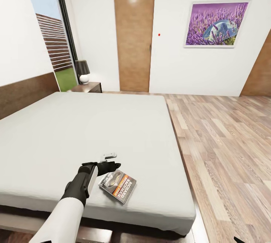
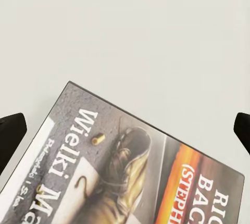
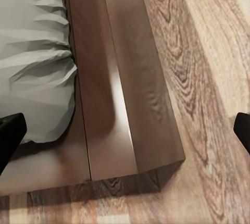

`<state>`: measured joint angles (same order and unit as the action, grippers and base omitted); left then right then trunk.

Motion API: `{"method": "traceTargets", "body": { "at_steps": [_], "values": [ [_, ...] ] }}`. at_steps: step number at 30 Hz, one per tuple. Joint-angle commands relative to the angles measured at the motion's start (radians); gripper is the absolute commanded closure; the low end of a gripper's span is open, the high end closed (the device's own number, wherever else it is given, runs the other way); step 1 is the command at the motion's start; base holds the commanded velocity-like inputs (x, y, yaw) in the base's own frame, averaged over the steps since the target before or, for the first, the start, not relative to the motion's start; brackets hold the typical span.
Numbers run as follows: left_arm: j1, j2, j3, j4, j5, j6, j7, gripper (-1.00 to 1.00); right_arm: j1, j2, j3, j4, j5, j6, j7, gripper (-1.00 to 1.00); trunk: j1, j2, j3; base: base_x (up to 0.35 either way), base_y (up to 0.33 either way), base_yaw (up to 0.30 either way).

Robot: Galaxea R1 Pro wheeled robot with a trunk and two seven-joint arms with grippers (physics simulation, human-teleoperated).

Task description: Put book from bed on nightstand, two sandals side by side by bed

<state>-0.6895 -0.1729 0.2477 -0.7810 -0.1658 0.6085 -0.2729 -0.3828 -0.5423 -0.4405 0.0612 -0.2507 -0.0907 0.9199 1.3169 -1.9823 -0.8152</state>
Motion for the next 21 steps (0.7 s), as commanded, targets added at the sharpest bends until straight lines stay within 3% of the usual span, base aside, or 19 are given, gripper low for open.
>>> {"method": "traceTargets", "body": {
  "at_steps": [1, 21],
  "values": [
    [-0.001, -0.002, 0.006, -0.001, -0.011, 0.004, -0.009, -1.0, -0.002, -0.001, 0.008, 0.006, -0.009, -0.009, 0.004, -1.0, 0.0, -0.001, -0.001, 0.0, 0.0, 0.0],
    [-0.001, -0.002, 0.007, -0.001, -0.008, 0.002, -0.011, -1.0, -0.002, -0.001, 0.008, 0.006, -0.009, -0.009, 0.004, -1.0, 0.0, -0.001, -0.001, 0.082, 0.0, 0.0]
  ]
}}
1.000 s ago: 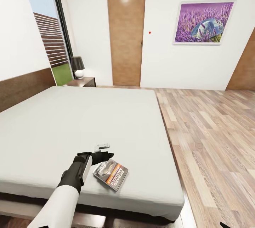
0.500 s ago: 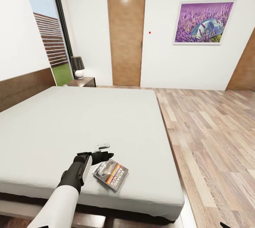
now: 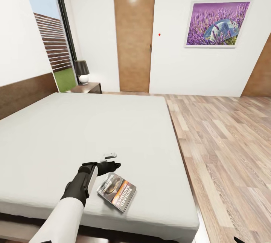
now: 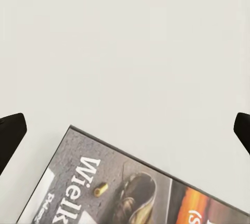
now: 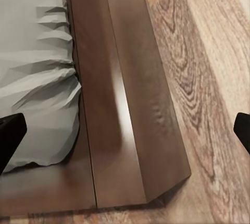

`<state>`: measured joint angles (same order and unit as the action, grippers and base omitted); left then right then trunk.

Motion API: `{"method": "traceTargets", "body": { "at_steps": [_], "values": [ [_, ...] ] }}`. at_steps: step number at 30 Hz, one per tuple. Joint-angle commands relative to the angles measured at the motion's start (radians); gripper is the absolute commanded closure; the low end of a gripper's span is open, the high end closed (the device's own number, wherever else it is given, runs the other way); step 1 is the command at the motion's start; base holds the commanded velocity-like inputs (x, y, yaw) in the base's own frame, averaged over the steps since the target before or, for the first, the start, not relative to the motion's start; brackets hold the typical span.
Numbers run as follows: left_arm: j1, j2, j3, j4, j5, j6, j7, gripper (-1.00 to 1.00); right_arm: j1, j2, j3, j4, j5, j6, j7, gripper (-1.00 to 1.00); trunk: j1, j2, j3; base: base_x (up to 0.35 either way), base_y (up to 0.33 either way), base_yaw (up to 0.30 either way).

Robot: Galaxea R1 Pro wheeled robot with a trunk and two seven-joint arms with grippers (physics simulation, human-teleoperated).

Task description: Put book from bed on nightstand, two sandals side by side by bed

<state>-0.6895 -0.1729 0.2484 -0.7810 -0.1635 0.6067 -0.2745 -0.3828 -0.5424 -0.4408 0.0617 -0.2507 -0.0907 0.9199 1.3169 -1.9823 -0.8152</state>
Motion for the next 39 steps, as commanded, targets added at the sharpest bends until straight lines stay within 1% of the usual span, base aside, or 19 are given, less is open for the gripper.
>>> {"method": "traceTargets", "body": {
  "at_steps": [1, 13, 17, 25, 38, 39],
  "values": [
    [-0.001, -0.002, 0.006, -0.001, -0.01, 0.004, -0.009, -1.0, -0.002, -0.001, 0.008, 0.005, -0.009, -0.009, 0.004, -1.0, 0.0, -0.001, -0.001, 0.006, 0.0, 0.0],
    [-0.001, -0.002, 0.006, -0.001, -0.006, 0.004, -0.009, -1.0, -0.002, -0.001, 0.008, 0.005, -0.009, -0.01, 0.004, -1.0, 0.0, -0.001, -0.001, 0.001, 0.0, 0.0],
    [-0.001, -0.002, 0.006, -0.001, -0.006, 0.004, -0.009, -1.0, -0.002, -0.001, 0.008, 0.005, -0.009, -0.009, 0.004, -1.0, 0.015, -0.029, -0.014, 0.0, 0.0, 0.0],
    [-0.001, -0.002, 0.006, -0.001, -0.005, 0.004, -0.009, -1.0, -0.002, -0.001, 0.008, 0.005, -0.009, -0.01, 0.004, -1.0, 0.015, -0.029, -0.014, 0.0, 0.0, 0.0],
    [-0.001, -0.002, 0.006, -0.001, -0.005, 0.004, -0.009, -1.0, -0.002, -0.001, 0.008, 0.005, -0.009, -0.009, 0.004, -1.0, 0.065, -0.12, -0.054, 0.0, 0.0, 0.0],
    [-0.001, -0.002, 0.006, -0.001, -0.005, 0.004, -0.009, -1.0, -0.002, -0.001, 0.008, 0.005, -0.009, -0.009, 0.004, -1.0, 0.065, -0.12, -0.054, 0.0, 0.0, 0.0]
  ]
}}
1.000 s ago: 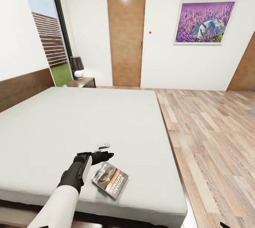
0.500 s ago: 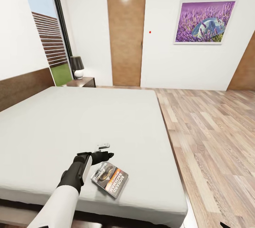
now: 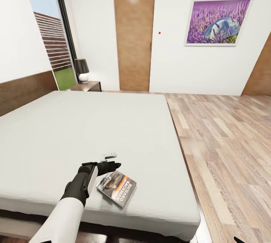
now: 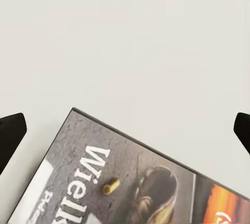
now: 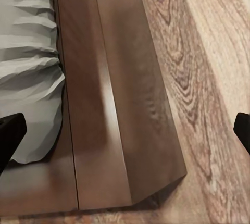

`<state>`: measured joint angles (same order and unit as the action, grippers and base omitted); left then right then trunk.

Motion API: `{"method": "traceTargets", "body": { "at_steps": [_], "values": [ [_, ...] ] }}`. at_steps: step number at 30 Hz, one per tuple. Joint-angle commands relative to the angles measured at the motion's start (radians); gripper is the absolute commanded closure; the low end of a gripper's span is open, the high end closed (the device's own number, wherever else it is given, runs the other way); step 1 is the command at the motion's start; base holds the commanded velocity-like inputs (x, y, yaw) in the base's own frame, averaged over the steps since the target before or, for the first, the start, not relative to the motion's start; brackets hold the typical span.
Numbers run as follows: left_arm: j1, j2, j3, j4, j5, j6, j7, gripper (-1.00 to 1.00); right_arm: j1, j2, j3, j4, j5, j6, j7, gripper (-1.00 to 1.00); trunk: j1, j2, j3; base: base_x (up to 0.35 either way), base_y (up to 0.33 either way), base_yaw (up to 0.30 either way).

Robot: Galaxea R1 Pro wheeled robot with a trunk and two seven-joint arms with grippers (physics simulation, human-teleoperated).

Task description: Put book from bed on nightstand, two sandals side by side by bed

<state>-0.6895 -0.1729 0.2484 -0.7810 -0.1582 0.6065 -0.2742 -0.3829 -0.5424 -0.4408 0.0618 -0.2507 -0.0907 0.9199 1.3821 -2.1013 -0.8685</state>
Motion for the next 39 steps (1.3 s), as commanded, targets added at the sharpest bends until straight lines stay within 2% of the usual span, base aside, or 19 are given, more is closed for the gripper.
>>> {"method": "traceTargets", "body": {
  "at_steps": [1, 9, 16, 31, 36, 39],
  "values": [
    [-0.001, -0.002, 0.006, -0.001, -0.01, 0.004, -0.009, -1.0, -0.002, -0.001, 0.008, 0.005, -0.009, -0.009, 0.004, -1.0, 0.0, -0.001, -0.001, 0.0, 0.0, 0.0],
    [-0.001, -0.002, 0.006, -0.001, -0.01, 0.004, -0.01, -1.0, -0.002, -0.001, 0.008, 0.005, -0.009, -0.009, 0.004, -1.0, 0.0, -0.001, -0.001, 0.0, 0.0, 0.0],
    [-0.001, -0.002, 0.006, -0.001, -0.01, 0.004, -0.01, -1.0, -0.002, -0.001, 0.008, 0.005, -0.009, -0.01, 0.004, -1.0, 0.027, -0.05, -0.023, 0.0, 0.0, 0.0],
    [-0.001, -0.002, 0.006, -0.001, -0.01, 0.004, -0.01, -1.0, -0.002, -0.001, 0.008, 0.005, -0.009, -0.01, 0.004, -1.0, 0.027, -0.05, -0.023, 0.0, 0.0, 0.0],
    [-0.001, -0.002, 0.006, -0.001, -0.01, 0.004, -0.01, -1.0, -0.002, -0.001, 0.008, 0.005, -0.009, -0.01, 0.004, -1.0, 0.046, -0.085, -0.039, 0.0, 0.0, 0.0],
    [-0.001, -0.002, 0.006, -0.001, -0.01, 0.004, -0.01, -1.0, -0.002, -0.001, 0.008, 0.005, -0.009, -0.01, 0.004, -1.0, 0.046, -0.085, -0.039, 0.0, 0.0, 0.0]
  ]
}}
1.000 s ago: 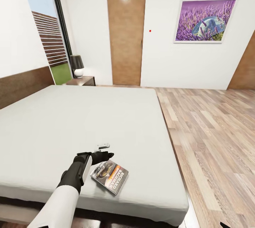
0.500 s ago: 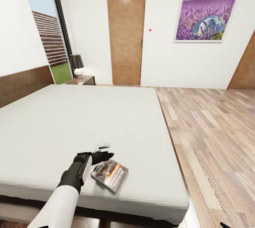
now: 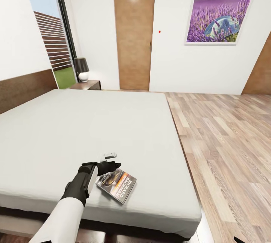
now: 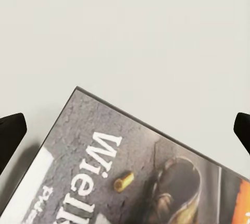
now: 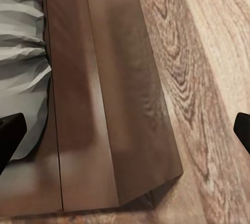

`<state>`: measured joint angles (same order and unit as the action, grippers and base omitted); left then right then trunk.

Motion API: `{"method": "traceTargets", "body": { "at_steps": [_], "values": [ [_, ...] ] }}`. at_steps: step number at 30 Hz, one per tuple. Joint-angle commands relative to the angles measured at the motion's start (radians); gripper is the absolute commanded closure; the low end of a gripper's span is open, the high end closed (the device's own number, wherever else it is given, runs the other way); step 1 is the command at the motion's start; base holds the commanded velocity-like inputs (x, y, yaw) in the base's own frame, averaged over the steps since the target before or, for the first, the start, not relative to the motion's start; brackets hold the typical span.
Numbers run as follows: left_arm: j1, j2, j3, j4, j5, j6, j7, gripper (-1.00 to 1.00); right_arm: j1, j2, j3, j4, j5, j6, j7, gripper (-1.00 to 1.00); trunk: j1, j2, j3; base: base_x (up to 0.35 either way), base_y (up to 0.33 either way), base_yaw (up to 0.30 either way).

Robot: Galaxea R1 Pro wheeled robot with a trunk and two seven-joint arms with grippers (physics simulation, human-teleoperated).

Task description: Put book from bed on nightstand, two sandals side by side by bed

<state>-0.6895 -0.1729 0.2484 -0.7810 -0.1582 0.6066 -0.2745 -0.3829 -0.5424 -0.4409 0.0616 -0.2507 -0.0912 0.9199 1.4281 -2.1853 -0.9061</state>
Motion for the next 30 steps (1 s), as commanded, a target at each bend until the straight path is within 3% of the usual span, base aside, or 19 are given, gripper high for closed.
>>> {"method": "traceTargets", "body": {
  "at_steps": [1, 30],
  "values": [
    [-0.001, -0.002, 0.006, -0.001, -0.011, 0.004, -0.009, -1.0, -0.002, -0.001, 0.009, 0.005, -0.009, -0.009, 0.004, -1.0, 0.0, 0.0, -0.001, 0.0, 0.0, 0.0],
    [-0.001, -0.002, 0.006, -0.001, -0.011, 0.004, -0.009, -1.0, -0.002, -0.001, 0.009, 0.005, -0.009, -0.01, 0.004, -1.0, 0.011, -0.021, -0.01, 0.0, 0.0, 0.0]
  ]
}}
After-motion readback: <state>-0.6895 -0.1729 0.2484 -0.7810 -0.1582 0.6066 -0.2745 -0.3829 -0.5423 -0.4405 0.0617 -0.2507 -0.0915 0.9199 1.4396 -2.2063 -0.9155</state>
